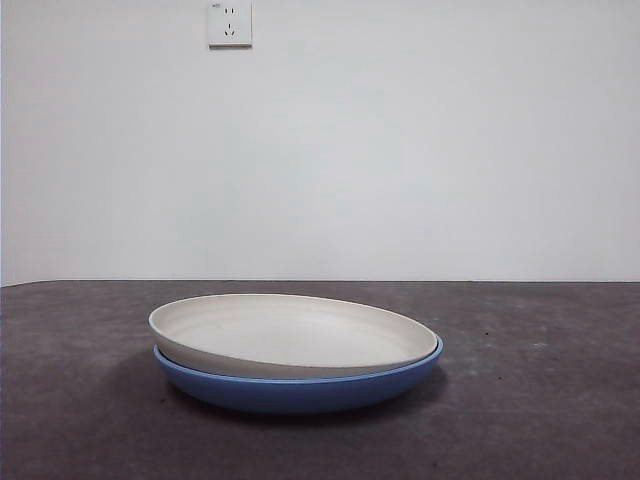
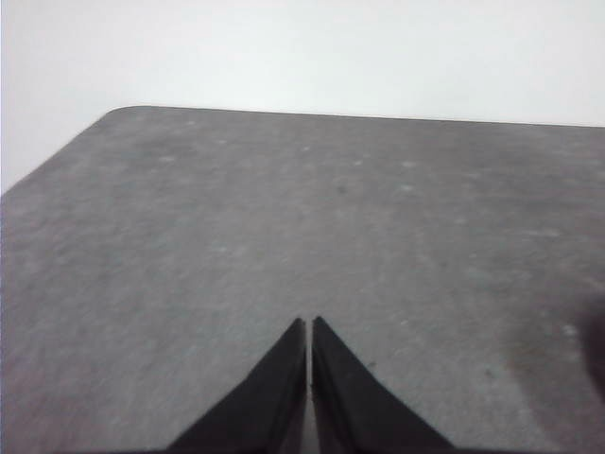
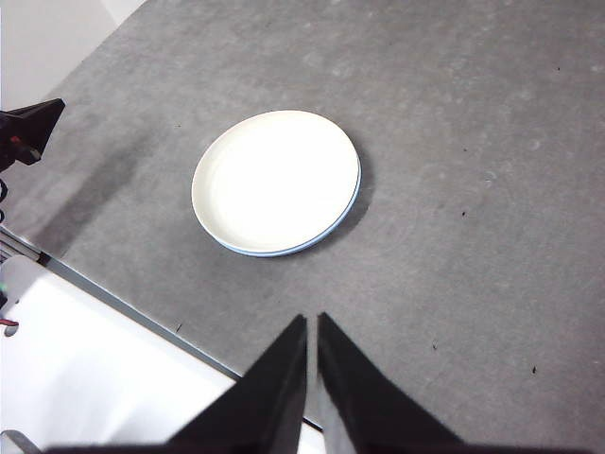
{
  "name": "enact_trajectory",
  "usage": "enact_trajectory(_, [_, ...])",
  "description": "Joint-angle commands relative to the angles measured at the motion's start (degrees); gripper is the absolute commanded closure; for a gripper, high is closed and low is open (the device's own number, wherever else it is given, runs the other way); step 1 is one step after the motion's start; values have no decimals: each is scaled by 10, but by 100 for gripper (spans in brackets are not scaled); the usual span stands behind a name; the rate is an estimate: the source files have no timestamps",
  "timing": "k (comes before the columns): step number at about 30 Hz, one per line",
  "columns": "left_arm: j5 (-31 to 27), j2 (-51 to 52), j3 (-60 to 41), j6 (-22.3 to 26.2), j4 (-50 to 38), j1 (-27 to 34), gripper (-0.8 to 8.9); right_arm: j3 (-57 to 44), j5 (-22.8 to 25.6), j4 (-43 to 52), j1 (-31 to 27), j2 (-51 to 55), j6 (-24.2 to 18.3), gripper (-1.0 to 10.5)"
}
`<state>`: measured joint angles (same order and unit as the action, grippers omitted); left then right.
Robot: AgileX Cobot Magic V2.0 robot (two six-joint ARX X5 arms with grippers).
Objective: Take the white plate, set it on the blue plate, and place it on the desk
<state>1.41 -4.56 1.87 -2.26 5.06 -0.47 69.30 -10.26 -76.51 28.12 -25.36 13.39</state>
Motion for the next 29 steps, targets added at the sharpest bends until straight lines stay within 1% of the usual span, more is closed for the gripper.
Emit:
enact_trajectory(1, [-2,13,-12,1,32,1,802,9,2,-26,3,-2,0,931])
enact_trajectory(3, [-3,22,-12,1,61,1,802,9,2,-26,3,-2,0,931])
enact_trajectory(8, [-4,44,-12,1,57,2,802,9,2,-26,3,-2,0,931])
enact_trajectory(29, [-3,44,-12,1,53,2,802,9,2,-26,3,-2,0,931])
